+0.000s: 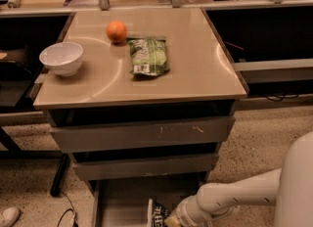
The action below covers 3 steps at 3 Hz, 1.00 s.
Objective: Pick blue chip bag from bottom drawer and place on counter
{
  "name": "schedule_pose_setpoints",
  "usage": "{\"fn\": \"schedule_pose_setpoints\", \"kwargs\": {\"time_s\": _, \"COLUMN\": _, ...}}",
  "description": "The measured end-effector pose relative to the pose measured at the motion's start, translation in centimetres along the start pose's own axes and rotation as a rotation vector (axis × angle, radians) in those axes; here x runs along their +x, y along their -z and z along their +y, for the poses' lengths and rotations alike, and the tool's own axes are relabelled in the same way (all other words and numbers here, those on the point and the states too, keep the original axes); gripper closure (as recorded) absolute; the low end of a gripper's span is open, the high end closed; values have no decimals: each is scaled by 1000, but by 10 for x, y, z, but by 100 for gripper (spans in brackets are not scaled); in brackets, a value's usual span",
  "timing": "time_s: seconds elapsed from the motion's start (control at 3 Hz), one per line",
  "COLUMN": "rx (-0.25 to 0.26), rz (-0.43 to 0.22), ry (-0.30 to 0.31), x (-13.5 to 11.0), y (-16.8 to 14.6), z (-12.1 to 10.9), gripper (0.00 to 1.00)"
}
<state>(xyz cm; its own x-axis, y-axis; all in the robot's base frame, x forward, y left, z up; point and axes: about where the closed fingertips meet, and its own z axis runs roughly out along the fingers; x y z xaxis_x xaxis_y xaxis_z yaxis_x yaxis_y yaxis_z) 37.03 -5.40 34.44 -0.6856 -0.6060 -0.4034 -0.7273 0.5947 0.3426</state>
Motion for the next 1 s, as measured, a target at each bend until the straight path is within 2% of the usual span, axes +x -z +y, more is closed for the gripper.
{"fn": "schedule_pose_setpoints", "kwargs": {"time_s": 0.33, "rx": 0, "rz": 0, "ry": 0, "x": 0, "y": 0, "z": 0, "gripper": 100}}
{"fn": "schedule_pose_setpoints", "kwargs": {"time_s": 0.67, "rx": -8, "rz": -16, "ry": -19, "x": 0, "y": 14, "z": 2, "gripper": 100}}
{"fn": "schedule_pose_setpoints", "kwargs": {"time_s": 1.0, "rx": 11, "rz": -56, "ry": -61, "x": 0, "y": 57, "z": 15, "gripper": 100}}
